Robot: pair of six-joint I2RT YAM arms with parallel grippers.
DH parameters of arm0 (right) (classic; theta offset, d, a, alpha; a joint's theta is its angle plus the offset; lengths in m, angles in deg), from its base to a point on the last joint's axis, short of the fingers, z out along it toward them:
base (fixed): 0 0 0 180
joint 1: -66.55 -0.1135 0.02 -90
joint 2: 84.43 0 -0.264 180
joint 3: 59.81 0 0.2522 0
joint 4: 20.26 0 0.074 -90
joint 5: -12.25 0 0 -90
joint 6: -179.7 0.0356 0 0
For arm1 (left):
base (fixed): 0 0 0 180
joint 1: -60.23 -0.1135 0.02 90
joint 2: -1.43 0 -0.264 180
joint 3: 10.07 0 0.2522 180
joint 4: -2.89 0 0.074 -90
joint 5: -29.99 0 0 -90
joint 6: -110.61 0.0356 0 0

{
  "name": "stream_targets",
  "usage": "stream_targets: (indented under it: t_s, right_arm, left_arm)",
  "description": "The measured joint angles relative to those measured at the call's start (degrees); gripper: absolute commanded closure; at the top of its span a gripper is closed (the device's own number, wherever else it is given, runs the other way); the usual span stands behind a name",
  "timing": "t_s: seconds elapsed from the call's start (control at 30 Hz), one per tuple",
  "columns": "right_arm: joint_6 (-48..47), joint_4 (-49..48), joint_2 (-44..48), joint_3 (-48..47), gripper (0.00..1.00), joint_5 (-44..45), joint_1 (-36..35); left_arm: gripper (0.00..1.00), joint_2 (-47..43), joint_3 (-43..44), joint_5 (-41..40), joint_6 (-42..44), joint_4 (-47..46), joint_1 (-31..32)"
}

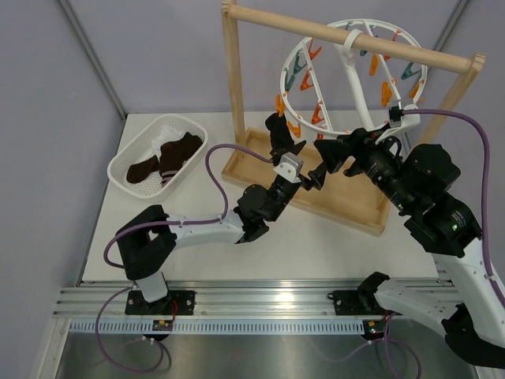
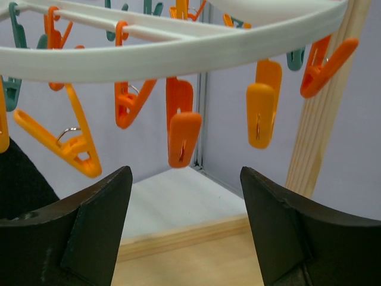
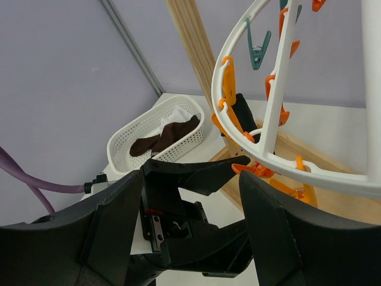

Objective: Clip the socks to the hanger
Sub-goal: Rotate the hanger at the clothesline, then open the clamp at the hanger.

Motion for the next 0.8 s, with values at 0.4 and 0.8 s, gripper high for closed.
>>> stream_targets:
  t_s: [0.4, 0.8]
  right_arm:
    - [-0.1, 0.0, 1.5, 0.0, 0.26, 0.0, 0.0]
    - [-0.1, 0.0, 2.0, 0.0, 0.26, -0.5, 0.0]
  left_arm:
    - [0.35, 2.9, 4.2, -1.9, -0.8, -3.2, -1.0]
    - [0.41, 4.7, 4.9, -1.9, -2.5, -3.3, -1.5]
